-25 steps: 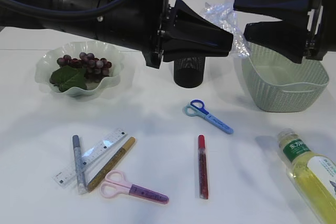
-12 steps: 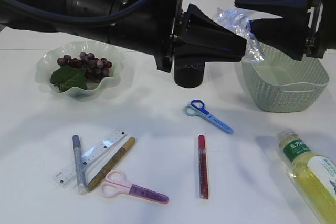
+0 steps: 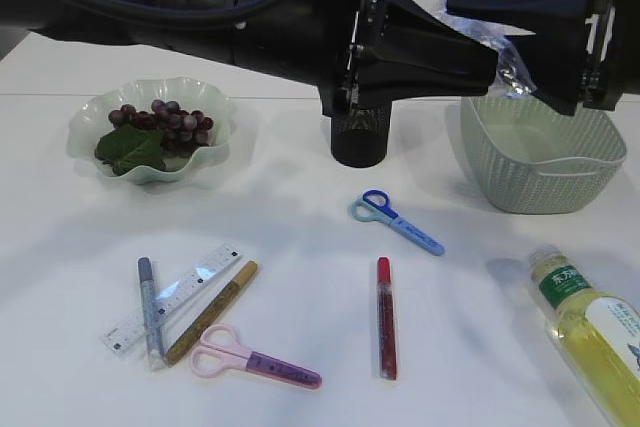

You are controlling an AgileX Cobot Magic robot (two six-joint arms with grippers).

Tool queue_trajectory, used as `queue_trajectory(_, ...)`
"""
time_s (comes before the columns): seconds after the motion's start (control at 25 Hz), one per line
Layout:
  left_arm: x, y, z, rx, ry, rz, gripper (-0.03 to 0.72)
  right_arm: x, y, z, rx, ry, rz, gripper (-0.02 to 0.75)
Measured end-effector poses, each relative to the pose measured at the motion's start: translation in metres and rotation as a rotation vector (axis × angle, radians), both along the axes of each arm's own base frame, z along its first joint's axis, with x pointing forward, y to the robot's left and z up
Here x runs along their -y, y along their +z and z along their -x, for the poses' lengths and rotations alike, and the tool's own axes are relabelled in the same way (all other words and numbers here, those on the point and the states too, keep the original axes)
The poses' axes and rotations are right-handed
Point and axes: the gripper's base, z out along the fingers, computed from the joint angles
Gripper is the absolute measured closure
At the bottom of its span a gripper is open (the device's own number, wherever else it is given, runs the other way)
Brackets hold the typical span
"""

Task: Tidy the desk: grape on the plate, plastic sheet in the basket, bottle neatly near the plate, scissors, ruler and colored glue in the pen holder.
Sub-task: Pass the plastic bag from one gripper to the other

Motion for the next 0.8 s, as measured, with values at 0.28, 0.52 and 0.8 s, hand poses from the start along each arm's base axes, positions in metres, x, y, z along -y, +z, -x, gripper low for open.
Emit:
queue_trajectory(0.28,0.0009,-0.0007,0.0002,-0.004,-0.002,-0.001,0.694,0.0004,0.0009,-0.0008,0.021,-0.008,0.001,0.214)
queue_trajectory(0.52,0.0009,-0.0007,0.0002,-0.006,-0.002,-0.002,0.694,0.0008,0.0006,-0.0014,0.025,-0.016,0.008,0.388)
queue_trajectory(0.8,0.001,-0.001,-0.0005,-0.005,0.007,-0.005,0.694,0.0009,-0.0039,-0.0048,0.007,-0.015,0.009,0.587)
